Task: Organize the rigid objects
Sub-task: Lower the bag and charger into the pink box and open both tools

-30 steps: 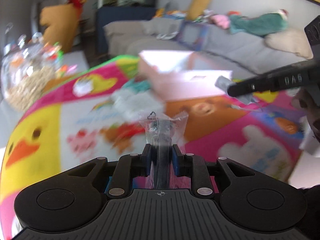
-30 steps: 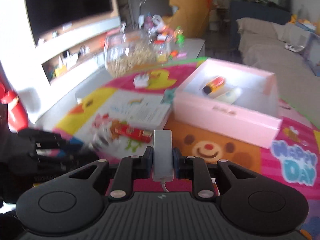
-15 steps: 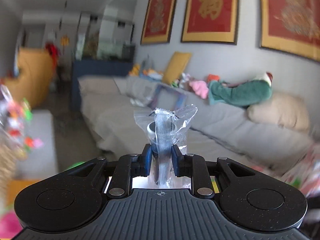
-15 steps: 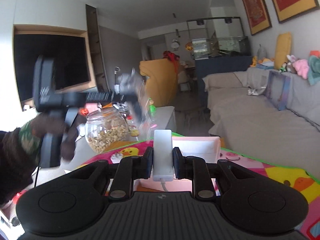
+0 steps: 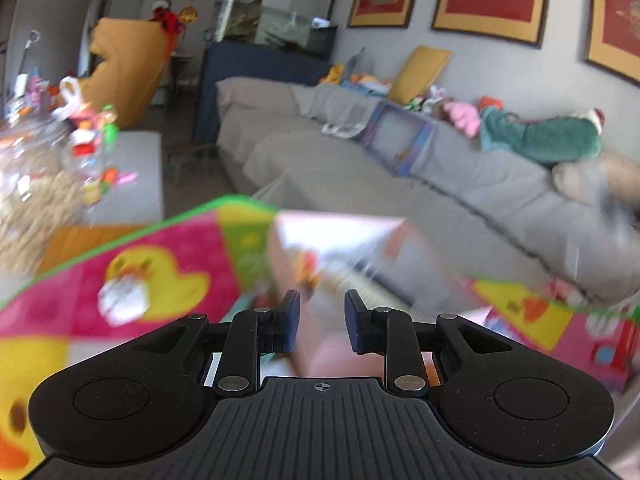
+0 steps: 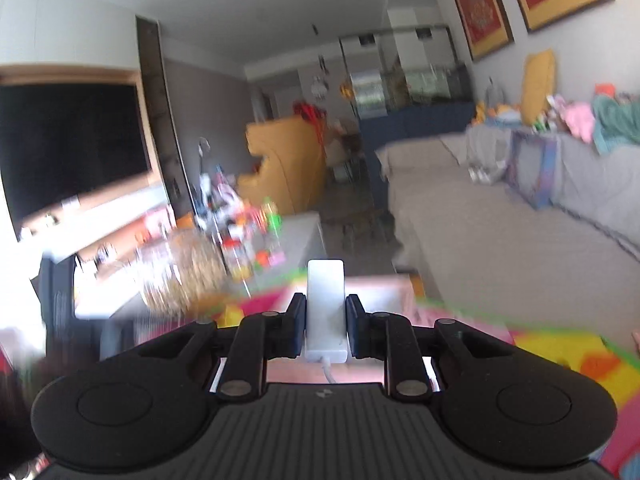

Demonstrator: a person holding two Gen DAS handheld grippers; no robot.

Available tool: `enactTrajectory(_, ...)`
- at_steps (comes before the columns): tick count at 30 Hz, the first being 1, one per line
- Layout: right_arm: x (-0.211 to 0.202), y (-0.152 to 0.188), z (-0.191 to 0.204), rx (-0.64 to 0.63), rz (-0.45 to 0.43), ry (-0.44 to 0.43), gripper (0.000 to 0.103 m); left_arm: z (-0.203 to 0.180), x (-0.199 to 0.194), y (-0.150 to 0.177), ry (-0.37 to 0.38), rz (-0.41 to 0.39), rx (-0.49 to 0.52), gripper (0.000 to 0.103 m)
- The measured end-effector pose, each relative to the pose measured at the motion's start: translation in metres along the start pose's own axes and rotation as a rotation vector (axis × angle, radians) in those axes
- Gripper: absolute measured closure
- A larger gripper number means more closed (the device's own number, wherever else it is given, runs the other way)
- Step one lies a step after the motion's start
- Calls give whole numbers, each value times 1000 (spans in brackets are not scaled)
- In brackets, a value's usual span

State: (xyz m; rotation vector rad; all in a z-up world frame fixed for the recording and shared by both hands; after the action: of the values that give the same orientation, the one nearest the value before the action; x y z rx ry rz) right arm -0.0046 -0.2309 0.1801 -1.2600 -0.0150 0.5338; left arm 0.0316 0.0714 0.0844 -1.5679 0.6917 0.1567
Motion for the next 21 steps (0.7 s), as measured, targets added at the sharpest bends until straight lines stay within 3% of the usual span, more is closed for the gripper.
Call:
enactTrajectory(5, 52, -55, 10, -9, -17, -21, 80, 32, -26, 30, -90, 25, -56, 76)
enactTrajectory(7, 69, -57, 16, -46, -3, 62, 62, 48, -31, 38, -109, 31, -95, 76)
enactTrajectory(8, 74, -53, 21, -57, 2, 86, 50, 56, -33, 43, -119, 39, -116, 76)
enactTrajectory(9, 76, -46, 22, -69, 12, 78, 47, 63, -32, 47, -131, 50, -136, 76)
enactTrajectory(16, 98, 16, 22, -56, 201, 64, 43, 82, -36, 69, -113, 60, -196, 76)
enactTrajectory(21, 96, 82, 40, -115, 290, -25, 32, 76, -32, 72, -88, 54, -195, 76)
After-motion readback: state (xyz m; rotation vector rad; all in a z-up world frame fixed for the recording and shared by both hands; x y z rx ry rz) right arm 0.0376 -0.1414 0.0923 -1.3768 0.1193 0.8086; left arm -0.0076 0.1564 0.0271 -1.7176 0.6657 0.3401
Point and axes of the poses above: each gripper's, at about its wrist camera, not at the fingertips, and x roughly the way its jaws point, z to its left, y to its underside, the point moved 1 cm from there along x, roughly the way its jaws point, and after that the axes turned 5 degrees about x, right-handed, at the moved point
